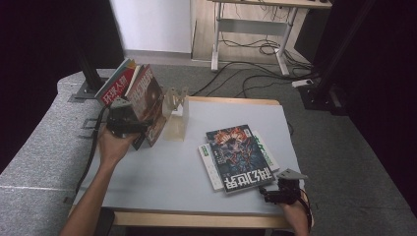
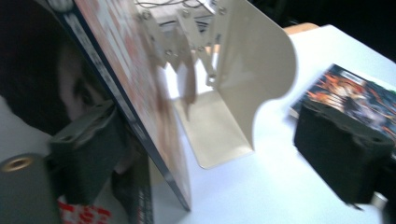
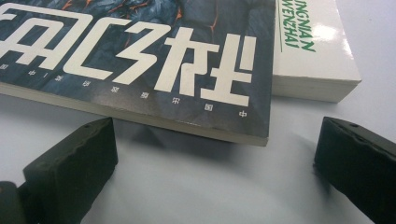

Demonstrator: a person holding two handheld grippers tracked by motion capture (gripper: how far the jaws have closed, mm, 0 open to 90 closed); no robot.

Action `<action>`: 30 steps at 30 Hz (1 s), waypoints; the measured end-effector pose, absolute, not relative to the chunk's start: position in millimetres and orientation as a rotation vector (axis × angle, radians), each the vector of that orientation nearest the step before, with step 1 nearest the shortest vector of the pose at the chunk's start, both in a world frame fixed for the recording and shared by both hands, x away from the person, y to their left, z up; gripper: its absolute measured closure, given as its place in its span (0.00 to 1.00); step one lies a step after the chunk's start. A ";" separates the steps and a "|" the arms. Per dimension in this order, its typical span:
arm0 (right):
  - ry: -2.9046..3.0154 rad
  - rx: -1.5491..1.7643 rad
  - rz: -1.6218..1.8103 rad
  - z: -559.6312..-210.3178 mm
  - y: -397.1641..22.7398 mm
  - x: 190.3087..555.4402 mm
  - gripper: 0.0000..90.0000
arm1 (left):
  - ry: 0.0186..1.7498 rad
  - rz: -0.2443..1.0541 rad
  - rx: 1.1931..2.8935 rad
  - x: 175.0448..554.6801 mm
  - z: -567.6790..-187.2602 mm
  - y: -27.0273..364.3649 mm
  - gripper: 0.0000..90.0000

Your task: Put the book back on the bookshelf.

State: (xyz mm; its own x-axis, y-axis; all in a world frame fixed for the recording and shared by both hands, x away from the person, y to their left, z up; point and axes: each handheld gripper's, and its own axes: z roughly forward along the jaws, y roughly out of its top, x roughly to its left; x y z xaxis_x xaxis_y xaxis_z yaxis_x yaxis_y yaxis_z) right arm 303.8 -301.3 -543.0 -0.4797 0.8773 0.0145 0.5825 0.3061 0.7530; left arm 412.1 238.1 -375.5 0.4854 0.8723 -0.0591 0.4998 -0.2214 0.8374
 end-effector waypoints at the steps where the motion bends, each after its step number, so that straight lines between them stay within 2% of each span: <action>1: 2.179 1.302 1.001 -543.0 -301.3 303.8 0.00 | 1.144 0.549 1.876 412.1 -375.5 238.1 0.07; 9: 2.178 1.303 1.002 -543.0 -301.2 303.7 0.00 | 1.065 0.481 1.929 386.7 -385.5 231.3 0.00; 23: 2.178 1.300 1.002 -543.1 -301.3 303.7 0.00 | 0.883 0.423 2.069 367.4 -416.7 199.7 0.00; 26: 2.178 1.300 1.003 -543.1 -301.4 303.8 0.00 | 0.879 0.341 2.048 371.3 -432.9 197.7 0.00; 30: 2.178 1.300 1.003 -543.1 -301.4 303.8 0.00 | 0.864 0.325 2.089 372.8 -451.1 194.6 0.00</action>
State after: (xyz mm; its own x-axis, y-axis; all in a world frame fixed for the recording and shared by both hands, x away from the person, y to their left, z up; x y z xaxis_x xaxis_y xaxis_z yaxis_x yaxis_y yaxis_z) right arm 303.8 -301.4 -543.1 -0.4803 0.8770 0.0143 0.5811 0.3060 0.7541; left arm 372.8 194.6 -451.1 0.7297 0.6801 -0.0711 0.4648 -0.4170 0.7810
